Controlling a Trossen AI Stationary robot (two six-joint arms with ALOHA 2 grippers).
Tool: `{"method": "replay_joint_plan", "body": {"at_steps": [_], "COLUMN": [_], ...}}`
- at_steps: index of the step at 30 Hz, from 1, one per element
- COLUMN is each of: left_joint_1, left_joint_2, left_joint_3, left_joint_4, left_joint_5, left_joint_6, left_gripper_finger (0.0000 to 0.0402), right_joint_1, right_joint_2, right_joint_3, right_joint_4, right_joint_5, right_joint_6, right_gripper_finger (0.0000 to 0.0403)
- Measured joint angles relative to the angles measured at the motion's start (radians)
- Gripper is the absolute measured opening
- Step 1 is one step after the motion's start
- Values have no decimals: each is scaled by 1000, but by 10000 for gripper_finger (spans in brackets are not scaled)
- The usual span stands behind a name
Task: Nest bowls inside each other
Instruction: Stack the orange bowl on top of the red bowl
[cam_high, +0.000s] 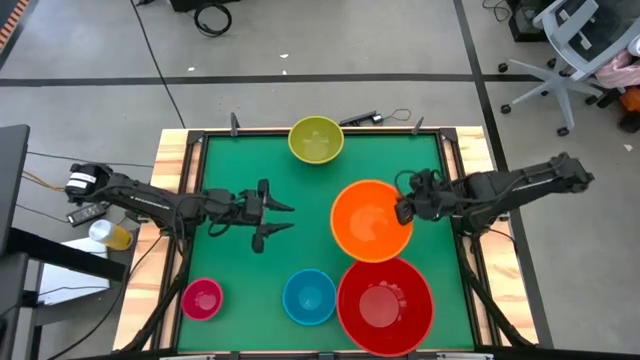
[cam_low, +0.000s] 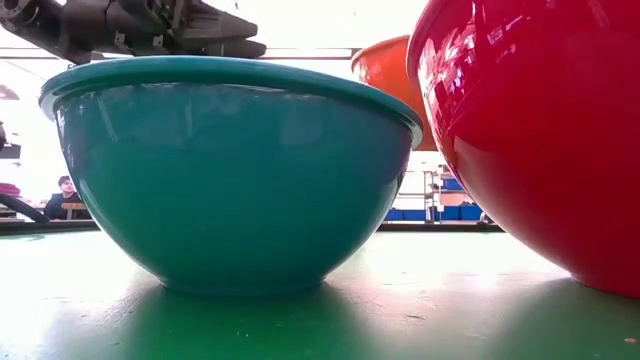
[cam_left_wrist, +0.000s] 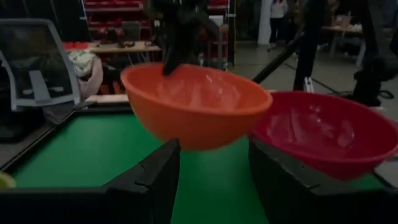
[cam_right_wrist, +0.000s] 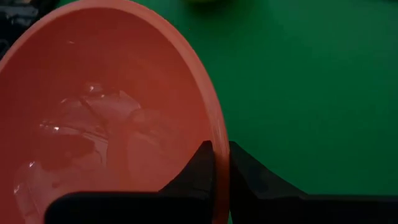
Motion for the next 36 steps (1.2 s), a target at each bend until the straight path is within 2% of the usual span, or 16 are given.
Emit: {"method": "replay_joint_plan", "body": {"at_steps": [5,16,22,26,30,36], "left_joint_1": [-11,-11,-10,-31,-47,-53], "left_joint_2": [57,129,128,128,128,128], "left_joint_3": [0,7,8,8,8,8], "left_joint_4": [5,75,79,72,64,60], "left_joint_5": [-2,-2,-2,-2,-2,-2], "left_joint_6": [0,30,35,31,36,35], "left_gripper_finger": [194,194,194,194,194,194], "right_joint_1": [88,274,372,441,512,570], "right_joint_2": [57,137,140,153,225,379], "right_joint_3": [21,177,213,213,213,213], "right_joint_4": [7,13,14,12,23,146], "right_joint_5": [-13,-159,-105,-123,-178,-228], "right_joint_6": [90,105,153,206,239,236], "right_gripper_finger": [28,29,29,27,27,26]}}
